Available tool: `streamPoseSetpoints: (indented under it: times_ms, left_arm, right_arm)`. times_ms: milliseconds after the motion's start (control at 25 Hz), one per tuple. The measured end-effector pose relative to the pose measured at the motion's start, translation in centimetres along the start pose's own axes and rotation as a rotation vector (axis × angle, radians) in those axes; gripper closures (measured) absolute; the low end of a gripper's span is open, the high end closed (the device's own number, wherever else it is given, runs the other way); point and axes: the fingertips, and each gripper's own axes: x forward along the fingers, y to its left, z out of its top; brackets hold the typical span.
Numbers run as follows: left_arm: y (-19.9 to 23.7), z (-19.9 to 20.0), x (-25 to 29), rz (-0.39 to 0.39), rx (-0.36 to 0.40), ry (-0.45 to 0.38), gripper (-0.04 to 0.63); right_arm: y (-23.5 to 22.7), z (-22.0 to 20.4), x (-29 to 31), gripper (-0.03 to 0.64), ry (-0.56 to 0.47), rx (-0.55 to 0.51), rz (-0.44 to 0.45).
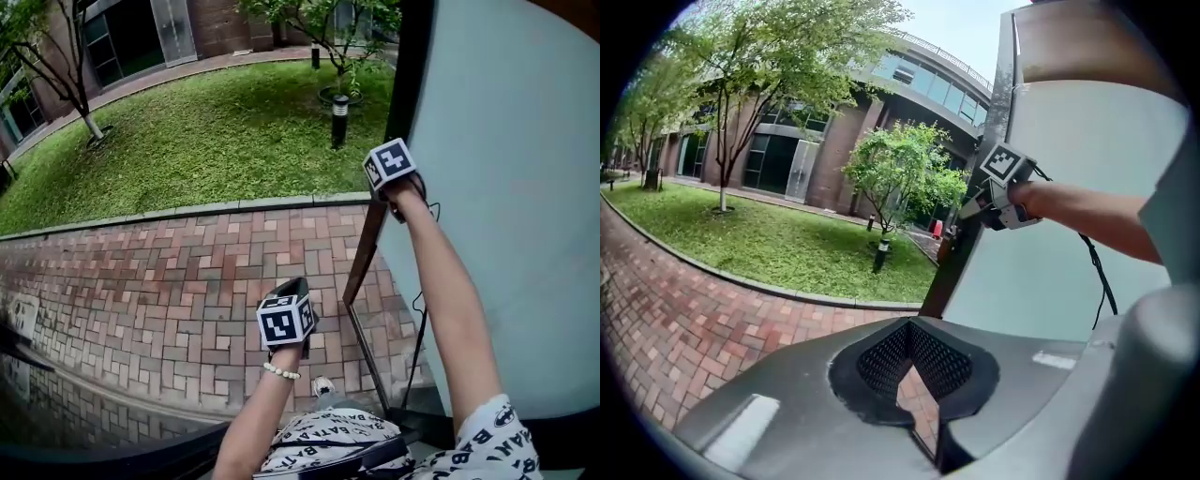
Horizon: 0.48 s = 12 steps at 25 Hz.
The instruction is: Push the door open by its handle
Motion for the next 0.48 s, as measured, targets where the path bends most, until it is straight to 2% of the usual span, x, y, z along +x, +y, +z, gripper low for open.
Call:
streamPoseSetpoints:
  times_ms: [480]
  left_arm:
    - [0.7, 0.3, 2.7, 0.012, -0.009, 0.039, 0.594]
  right_arm:
    - [-12.2, -2.6, -0.5, 0.611, 0.033, 0.094, -0.119]
